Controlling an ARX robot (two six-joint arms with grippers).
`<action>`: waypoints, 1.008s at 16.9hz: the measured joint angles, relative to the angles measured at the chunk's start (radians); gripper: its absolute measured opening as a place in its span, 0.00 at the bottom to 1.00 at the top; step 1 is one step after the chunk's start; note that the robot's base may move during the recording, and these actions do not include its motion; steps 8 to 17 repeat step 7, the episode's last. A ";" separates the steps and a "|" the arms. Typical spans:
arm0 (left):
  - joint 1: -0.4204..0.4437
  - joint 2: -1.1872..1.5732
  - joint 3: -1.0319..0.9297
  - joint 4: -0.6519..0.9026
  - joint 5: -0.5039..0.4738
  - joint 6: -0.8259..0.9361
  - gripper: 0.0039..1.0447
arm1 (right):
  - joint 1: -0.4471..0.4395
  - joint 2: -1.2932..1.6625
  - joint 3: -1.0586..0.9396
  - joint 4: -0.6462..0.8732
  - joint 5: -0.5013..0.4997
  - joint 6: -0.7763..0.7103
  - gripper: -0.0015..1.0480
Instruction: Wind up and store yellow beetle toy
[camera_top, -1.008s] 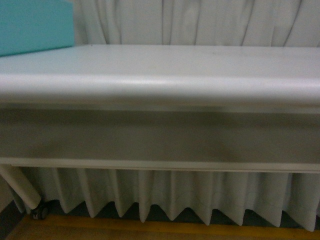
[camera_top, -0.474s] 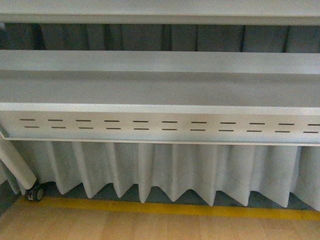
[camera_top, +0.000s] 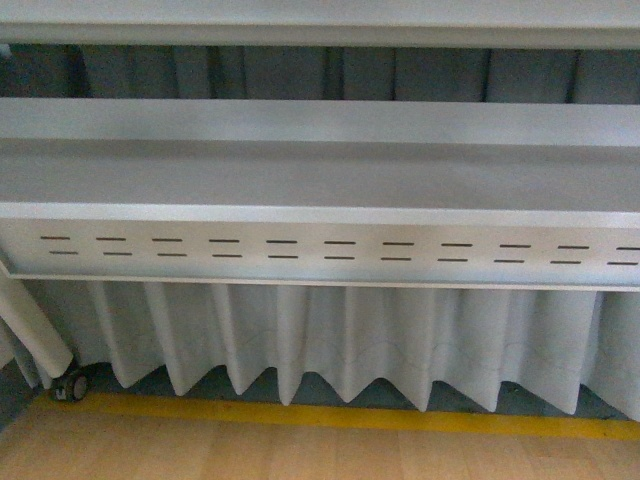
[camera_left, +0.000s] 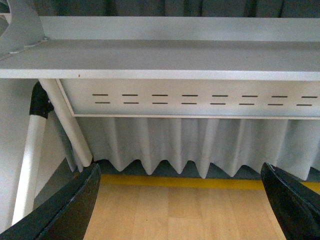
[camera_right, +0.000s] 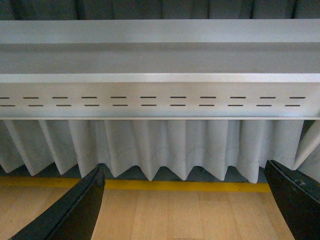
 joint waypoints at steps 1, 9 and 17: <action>0.000 0.000 0.000 0.000 0.000 0.000 0.94 | 0.000 0.000 0.000 0.000 0.000 0.000 0.94; 0.000 0.000 0.000 0.000 0.000 0.000 0.94 | 0.000 0.000 0.000 0.000 0.000 0.000 0.94; 0.000 0.000 0.000 0.000 0.000 0.000 0.94 | 0.000 0.000 0.000 0.000 0.000 0.000 0.94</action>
